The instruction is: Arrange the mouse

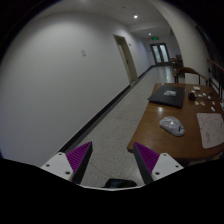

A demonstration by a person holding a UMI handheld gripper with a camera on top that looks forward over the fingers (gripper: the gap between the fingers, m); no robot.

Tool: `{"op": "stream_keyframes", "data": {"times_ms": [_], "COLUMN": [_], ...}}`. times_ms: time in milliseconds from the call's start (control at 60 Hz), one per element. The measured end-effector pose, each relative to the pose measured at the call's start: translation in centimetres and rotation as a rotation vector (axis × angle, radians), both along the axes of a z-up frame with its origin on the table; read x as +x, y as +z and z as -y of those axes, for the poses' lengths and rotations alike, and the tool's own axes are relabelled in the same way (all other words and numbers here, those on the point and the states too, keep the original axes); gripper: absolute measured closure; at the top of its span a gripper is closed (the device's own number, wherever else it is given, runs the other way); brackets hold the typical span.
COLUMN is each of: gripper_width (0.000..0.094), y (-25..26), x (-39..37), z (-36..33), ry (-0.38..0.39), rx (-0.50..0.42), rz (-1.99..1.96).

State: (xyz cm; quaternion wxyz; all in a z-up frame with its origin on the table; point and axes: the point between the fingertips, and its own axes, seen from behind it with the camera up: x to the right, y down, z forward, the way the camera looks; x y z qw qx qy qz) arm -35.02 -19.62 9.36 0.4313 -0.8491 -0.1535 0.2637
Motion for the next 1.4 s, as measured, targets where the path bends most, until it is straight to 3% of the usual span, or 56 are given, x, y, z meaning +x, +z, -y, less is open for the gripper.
{"op": "stream_keyframes", "data": {"times_ms": [133, 417, 583, 650, 800, 950, 1200, 1250, 1400], "gripper_width": [0.0096, 0.0097, 0.0090, 0.0088, 0.0114, 0.0192, 0.0563, 0.0578, 0.0616], "y": [-0.7, -6.7, -11.1, -10.9, -10.9, -11.2, -11.1, -10.9, -2.5], "x": [3.2, 15.3, 17.7, 18.3, 18.1, 18.3, 17.9, 18.2, 20.4], "z": [-1.5, -10.2, -14.8, -17.2, -20.9, -24.3, -25.9, -25.5, -23.7], "ry": [-0.027, -0.210, -0.210, -0.229, -0.250, -0.266, -0.245, -0.234, -0.243], "rx": [0.048, 0.088, 0.036, 0.074, 0.008, -0.019, -0.005, 0.003, 0.156], "rz": [0.064, 0.261, 0.326, 0.349, 0.298, 0.345, 0.318, 0.313, 0.226]}}
